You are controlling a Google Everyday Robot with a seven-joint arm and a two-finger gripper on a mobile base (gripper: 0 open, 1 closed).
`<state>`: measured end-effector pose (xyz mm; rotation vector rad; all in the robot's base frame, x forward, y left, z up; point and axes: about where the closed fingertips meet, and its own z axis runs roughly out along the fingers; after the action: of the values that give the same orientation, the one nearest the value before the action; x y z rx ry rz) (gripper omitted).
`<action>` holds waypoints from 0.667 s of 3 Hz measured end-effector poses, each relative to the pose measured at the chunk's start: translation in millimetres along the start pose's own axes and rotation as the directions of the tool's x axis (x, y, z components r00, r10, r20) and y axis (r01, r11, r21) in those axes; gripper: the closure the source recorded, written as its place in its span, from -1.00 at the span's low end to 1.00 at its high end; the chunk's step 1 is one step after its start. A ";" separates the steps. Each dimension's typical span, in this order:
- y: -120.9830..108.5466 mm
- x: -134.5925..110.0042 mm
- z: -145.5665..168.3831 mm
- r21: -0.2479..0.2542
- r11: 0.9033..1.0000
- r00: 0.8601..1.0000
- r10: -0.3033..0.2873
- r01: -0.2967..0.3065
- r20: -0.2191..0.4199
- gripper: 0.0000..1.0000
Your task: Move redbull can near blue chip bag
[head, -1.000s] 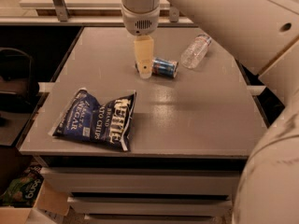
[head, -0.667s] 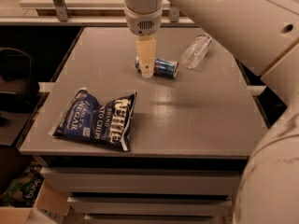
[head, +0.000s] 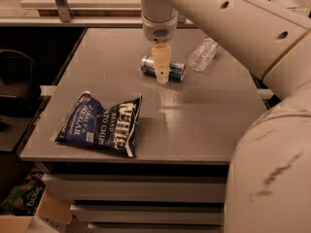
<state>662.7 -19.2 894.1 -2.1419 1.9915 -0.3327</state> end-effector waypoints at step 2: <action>3.5 23.5 40.1 -0.065 0.996 0.998 0.060 -0.061 -0.012 -0.66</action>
Offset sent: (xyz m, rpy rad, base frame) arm 0.0092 -0.0399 -0.0616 0.0132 0.1200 -0.1027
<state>672.9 -43.2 855.5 -2.1162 2.0959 -0.2736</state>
